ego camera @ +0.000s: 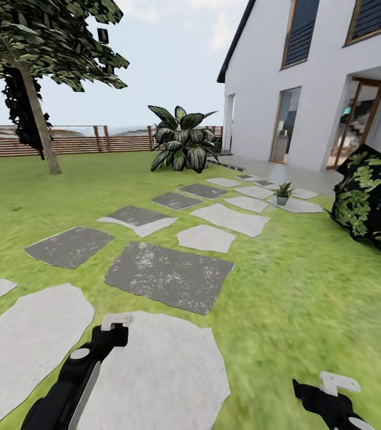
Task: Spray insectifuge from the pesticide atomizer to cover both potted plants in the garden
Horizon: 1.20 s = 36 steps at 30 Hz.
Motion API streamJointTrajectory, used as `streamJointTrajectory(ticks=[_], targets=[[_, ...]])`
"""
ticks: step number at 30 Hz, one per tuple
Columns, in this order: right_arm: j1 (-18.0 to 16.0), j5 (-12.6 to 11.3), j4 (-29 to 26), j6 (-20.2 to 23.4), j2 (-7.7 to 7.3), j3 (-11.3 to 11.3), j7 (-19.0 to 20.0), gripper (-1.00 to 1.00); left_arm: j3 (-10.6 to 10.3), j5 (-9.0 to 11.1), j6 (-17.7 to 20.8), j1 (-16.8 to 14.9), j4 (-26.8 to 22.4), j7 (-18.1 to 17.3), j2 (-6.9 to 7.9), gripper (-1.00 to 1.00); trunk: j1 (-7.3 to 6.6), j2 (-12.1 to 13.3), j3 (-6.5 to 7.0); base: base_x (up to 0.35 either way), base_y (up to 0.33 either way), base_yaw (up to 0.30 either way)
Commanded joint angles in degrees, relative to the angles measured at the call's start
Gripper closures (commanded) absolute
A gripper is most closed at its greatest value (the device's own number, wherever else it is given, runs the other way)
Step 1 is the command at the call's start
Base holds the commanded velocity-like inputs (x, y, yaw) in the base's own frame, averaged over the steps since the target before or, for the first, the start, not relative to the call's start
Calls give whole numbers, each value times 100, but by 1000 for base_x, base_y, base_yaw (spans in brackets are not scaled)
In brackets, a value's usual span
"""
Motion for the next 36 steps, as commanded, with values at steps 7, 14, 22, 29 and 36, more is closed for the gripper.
streamJointTrajectory(ticks=[7,14,22,29,36], targets=[[1,-5,-5,23,-8,-4,5,-100,-2,-6,31,-2,-8,-17,2,100,3,-2,-5,336,0,0],[1,-10,-8,23,-8,-6,3,-100,-2,-5,31,-2,-8,-17,2,100,3,-2,-5,336,0,0],[1,-18,-9,23,-10,-6,6,-100,-2,-6,31,-2,-8,-17,2,100,3,-2,-5,336,0,0],[1,-27,-6,23,-10,-6,4,-100,-2,-4,31,-2,-8,-17,2,100,3,-2,-5,336,0,0],[1,-22,-2,23,-4,-2,5,-100,-2,-6,31,-2,-8,-17,2,100,3,-2,-5,336,0,0]])
